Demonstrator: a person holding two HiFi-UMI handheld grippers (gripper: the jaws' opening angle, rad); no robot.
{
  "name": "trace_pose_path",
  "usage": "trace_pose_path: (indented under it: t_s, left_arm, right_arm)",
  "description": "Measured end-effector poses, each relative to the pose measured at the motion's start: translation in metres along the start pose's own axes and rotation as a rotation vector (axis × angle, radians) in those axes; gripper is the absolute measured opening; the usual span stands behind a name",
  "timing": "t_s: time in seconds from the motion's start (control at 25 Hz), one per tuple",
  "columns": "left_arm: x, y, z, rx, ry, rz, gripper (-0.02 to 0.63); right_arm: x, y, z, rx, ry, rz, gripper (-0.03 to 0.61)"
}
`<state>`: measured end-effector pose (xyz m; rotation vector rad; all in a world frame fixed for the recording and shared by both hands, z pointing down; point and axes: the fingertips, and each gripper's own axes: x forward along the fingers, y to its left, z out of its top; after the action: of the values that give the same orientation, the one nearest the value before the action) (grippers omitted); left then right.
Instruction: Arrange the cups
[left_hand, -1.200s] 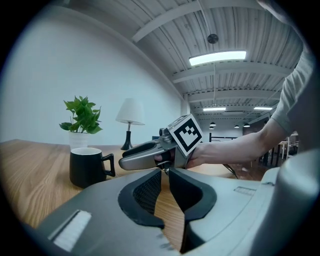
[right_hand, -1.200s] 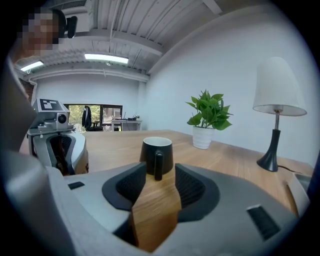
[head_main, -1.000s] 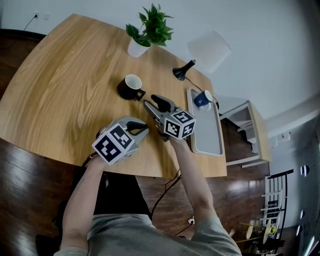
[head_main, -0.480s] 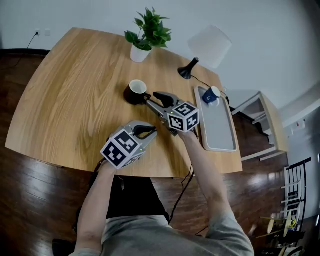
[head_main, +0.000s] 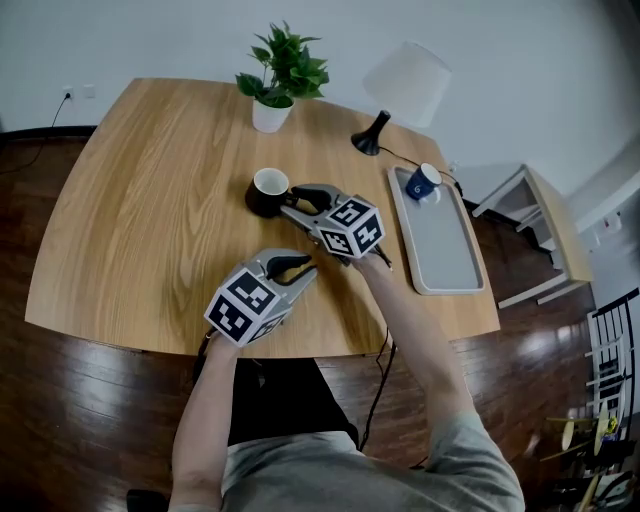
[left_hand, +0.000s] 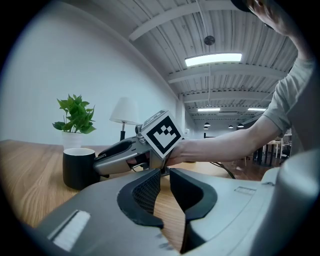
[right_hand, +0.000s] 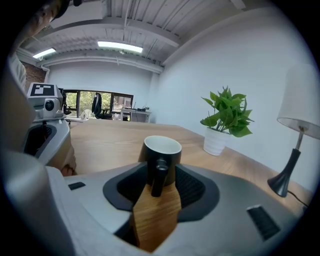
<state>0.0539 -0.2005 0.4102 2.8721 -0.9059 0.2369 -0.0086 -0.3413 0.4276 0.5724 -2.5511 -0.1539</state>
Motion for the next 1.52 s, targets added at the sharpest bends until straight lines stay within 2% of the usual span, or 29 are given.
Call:
trace_pose_path:
  t_s: [0.16,0.32,0.48,0.72,1.08,1.2,1.28,1.36,1.44,1.52]
  left_arm:
    - [-0.001,0.0,-0.001,-0.001,0.001,0.0,0.066]
    - [-0.001,0.001,-0.001,-0.001,-0.001,0.001,0.061]
    - [0.0,0.001,0.0,-0.002,-0.004,-0.005,0.061]
    - [-0.004,0.002,-0.002,-0.004,-0.001,0.003,0.055]
    - [-0.001,0.003,0.001,-0.001,-0.002,-0.003,0.052]
    - [-0.002,0.004,0.001,-0.001,-0.003,0.001,0.048]
    - [-0.001,0.005,0.0,-0.004,-0.005,0.005,0.048]
    - [0.0,0.005,0.001,-0.004,-0.008,0.005,0.048]
    - [0.0,0.005,0.001,-0.004,-0.009,0.005,0.048]
    - [0.0,0.004,0.001,-0.005,-0.008,0.005,0.048]
  right_arm:
    - [0.004,0.003,0.0,-0.015,-0.002,0.013,0.17]
    - [0.005,0.006,0.001,-0.018,0.006,0.024,0.104]
    - [-0.003,0.004,0.002,0.088,-0.02,0.018,0.089]
    - [-0.032,-0.004,-0.002,0.251,-0.113,0.002,0.089]
    - [-0.107,-0.017,-0.042,0.333,-0.102,-0.066,0.089]
    - [-0.113,-0.009,-0.055,0.309,-0.091,-0.071,0.086]
    - [-0.113,-0.006,-0.06,0.242,-0.063,-0.095,0.08]
    - [-0.111,-0.004,-0.064,0.181,-0.017,-0.114,0.113]
    - [-0.11,-0.004,-0.064,0.147,0.021,-0.112,0.177]
    - [-0.11,-0.006,-0.061,0.135,0.032,-0.107,0.183]
